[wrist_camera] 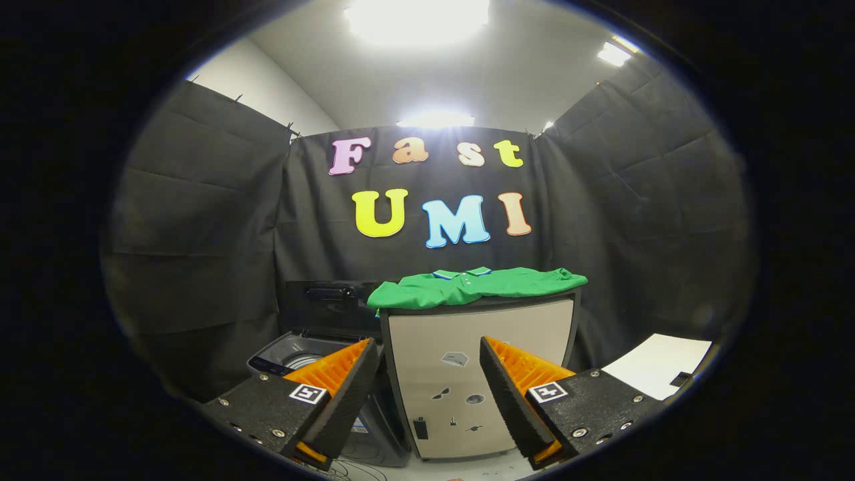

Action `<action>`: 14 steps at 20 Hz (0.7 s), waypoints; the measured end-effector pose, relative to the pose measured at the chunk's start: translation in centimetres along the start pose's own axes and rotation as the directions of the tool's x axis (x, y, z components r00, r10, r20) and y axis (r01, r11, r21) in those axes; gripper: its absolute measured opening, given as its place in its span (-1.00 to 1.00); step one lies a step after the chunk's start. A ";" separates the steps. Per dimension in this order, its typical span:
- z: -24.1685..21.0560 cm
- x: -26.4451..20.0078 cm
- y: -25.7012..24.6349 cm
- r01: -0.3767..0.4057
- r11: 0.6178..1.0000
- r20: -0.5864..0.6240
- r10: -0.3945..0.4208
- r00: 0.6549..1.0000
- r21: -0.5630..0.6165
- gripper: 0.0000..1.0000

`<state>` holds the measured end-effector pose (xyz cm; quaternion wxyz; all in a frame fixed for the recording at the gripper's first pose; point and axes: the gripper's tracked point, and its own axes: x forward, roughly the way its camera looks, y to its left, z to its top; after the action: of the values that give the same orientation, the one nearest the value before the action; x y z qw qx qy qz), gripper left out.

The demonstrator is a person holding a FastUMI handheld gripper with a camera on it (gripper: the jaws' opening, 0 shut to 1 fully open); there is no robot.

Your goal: Put the clothes into the washing machine and then close the washing machine lid.

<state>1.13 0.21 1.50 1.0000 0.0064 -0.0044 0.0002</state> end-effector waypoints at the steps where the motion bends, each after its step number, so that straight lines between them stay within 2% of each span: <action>1: 0.3 0.2 -0.1 0.003 1.000 0.001 -0.003 1.000 0.001 0.88; 8: 3.6 1.7 -1.7 0.026 0.999 0.025 -0.026 0.999 -0.019 0.88; 14: 6.4 5.0 -3.1 0.047 0.999 0.006 -0.047 0.999 0.002 0.88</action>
<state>6.09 -3.02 7.87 0.9997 0.0075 -0.0074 -0.0231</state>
